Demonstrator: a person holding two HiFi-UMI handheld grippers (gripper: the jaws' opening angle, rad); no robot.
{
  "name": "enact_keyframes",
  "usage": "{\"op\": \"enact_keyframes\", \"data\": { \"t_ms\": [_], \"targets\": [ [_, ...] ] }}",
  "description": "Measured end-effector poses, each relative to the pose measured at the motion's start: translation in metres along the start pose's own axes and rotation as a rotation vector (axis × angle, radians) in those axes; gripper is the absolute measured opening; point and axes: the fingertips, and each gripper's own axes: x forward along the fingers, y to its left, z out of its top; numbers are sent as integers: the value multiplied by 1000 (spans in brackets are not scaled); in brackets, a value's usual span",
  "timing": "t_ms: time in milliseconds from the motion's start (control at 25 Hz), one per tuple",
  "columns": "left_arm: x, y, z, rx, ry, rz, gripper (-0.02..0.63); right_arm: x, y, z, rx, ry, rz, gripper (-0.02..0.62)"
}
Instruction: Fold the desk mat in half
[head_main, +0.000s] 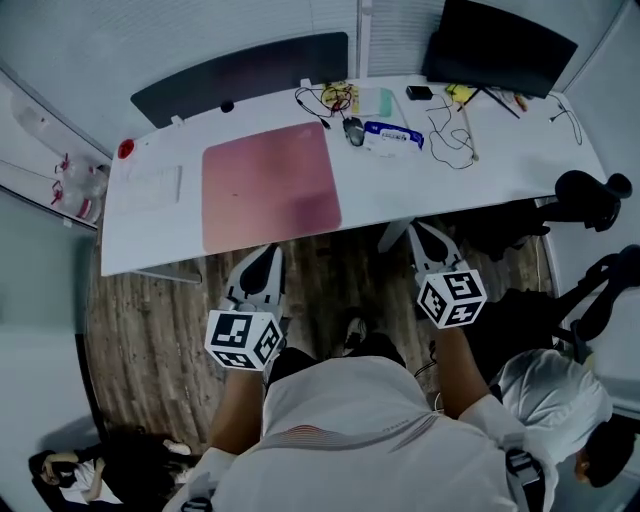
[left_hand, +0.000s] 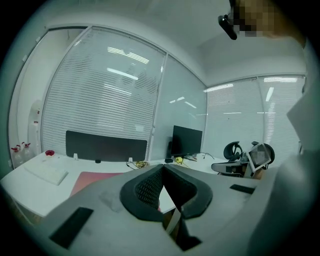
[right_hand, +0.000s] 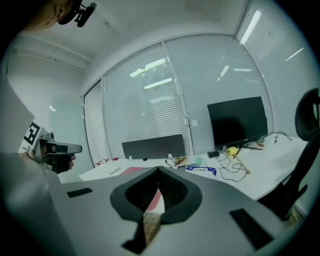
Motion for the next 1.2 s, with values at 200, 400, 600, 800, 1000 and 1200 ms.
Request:
{"op": "enact_keyframes", "data": {
  "t_ms": [200,400,600,800,1000,1200],
  "targets": [
    [30,18,-8,-18,32,-9,12,19,-15,-14,21,40,-23,52],
    [55,49,-9,-21,39,-44,12,42,-17,-16,22,63,-83,52],
    [73,97,-5,-5,61,-108,12,78,6,-10,33,84,-150,52],
    [82,149,-7,-15,91,-154,12,124,41,-7,5,105,-182,52],
    [82,178,-11,-27,110,-142,12,161,50,-48,28,251,-170,66],
    [75,182,-30,-51,166,-113,12,189,51,-120,32,452,-123,196]
  ]
}}
